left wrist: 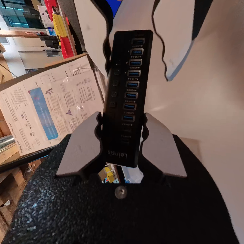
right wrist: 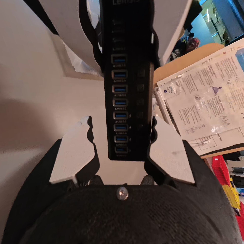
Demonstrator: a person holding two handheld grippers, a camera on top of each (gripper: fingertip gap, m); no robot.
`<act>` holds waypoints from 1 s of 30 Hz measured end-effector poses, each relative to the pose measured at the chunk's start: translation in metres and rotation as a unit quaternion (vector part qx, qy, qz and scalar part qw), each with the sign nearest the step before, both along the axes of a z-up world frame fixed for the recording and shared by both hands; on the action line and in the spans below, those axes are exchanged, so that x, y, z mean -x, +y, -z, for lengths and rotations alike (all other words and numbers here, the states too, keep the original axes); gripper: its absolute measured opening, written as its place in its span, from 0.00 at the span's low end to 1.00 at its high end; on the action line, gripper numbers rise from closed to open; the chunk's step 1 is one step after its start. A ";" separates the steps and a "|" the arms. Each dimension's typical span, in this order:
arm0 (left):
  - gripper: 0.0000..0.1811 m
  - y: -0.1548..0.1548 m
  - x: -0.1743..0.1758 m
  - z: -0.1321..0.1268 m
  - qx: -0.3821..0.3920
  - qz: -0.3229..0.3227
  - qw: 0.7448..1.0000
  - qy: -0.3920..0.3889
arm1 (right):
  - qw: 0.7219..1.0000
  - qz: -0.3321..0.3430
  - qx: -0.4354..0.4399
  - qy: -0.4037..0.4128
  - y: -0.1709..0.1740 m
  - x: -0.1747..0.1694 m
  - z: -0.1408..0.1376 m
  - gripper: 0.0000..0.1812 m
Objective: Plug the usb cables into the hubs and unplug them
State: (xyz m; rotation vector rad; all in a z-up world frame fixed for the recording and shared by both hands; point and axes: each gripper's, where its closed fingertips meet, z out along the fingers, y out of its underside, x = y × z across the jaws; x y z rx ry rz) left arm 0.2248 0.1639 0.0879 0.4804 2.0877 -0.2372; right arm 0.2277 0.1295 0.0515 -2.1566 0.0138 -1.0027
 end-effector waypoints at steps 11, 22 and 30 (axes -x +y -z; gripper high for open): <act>0.41 -0.019 -0.003 -0.037 0.161 -0.013 0.986 -0.044 | 0.993 0.095 -0.069 -0.024 -0.031 -0.016 -0.006 0.34; 0.43 -0.022 -0.003 -0.005 0.767 -0.150 0.311 0.541 | 0.975 0.079 -0.208 -0.005 -0.034 -0.001 -0.043 0.33; 0.15 -0.036 0.007 -0.022 0.765 -0.013 0.237 0.598 | 0.984 0.036 -0.172 -0.016 -0.018 0.030 -0.042 0.33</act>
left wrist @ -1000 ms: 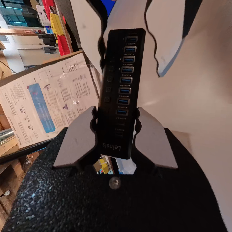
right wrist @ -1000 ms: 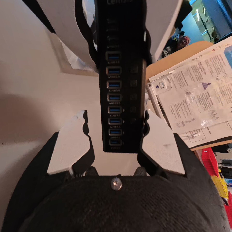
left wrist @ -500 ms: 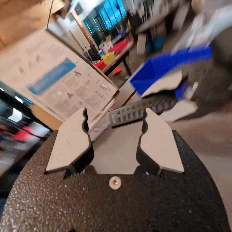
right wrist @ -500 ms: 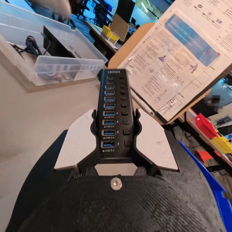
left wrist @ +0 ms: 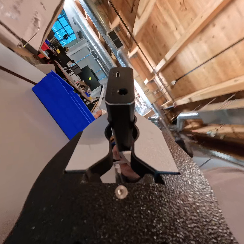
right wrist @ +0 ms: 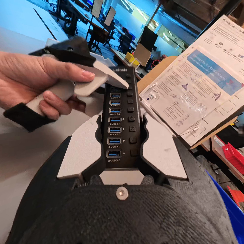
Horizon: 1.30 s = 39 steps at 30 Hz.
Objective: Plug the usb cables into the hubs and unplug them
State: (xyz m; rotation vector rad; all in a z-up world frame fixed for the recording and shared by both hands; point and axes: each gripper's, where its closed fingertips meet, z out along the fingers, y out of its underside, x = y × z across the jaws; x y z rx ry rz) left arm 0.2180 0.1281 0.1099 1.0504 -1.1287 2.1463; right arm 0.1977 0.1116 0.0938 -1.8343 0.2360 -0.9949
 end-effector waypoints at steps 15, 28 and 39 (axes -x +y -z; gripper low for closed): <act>0.15 -0.028 0.028 -0.029 -0.227 0.131 0.919 -0.296 | 0.921 -0.188 -0.145 0.309 0.022 0.032 0.034 0.33; 0.41 -0.035 0.005 -0.034 -0.327 -0.038 0.903 -0.276 | 0.976 0.025 -0.135 0.168 -0.020 -0.015 0.025 0.16; 0.38 -0.045 -0.005 -0.002 -0.427 -0.056 0.882 -0.192 | 0.989 0.100 0.007 0.112 -0.027 -0.021 0.053 0.16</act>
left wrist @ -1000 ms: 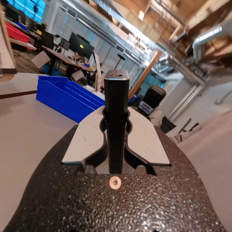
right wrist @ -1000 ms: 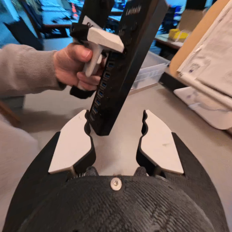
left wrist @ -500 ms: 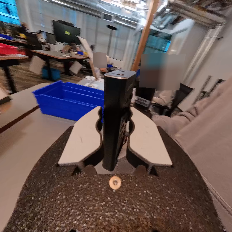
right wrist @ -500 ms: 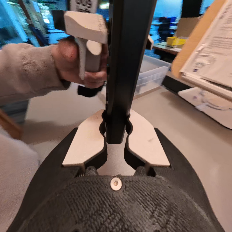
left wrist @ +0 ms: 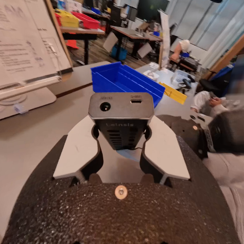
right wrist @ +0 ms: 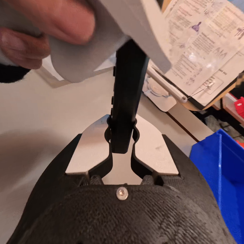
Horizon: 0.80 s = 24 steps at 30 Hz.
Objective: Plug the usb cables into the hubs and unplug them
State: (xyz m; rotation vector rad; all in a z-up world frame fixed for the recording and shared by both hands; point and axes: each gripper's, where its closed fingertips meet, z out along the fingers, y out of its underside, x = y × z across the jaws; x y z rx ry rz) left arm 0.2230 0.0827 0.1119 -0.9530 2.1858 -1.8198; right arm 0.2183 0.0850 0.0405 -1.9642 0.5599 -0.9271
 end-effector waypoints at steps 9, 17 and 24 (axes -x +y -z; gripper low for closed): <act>0.37 -0.007 0.042 0.010 -0.032 0.228 0.969 -0.094 | 0.938 -0.231 -0.195 0.169 0.027 0.039 -0.011 0.49; 0.37 -0.028 0.072 0.017 -0.031 0.327 0.936 -0.129 | 0.925 -0.301 -0.160 0.167 0.046 0.056 -0.004 0.41; 0.39 -0.030 0.072 0.024 -0.081 0.307 0.940 -0.122 | 0.924 -0.304 -0.156 0.169 0.041 0.059 0.003 0.40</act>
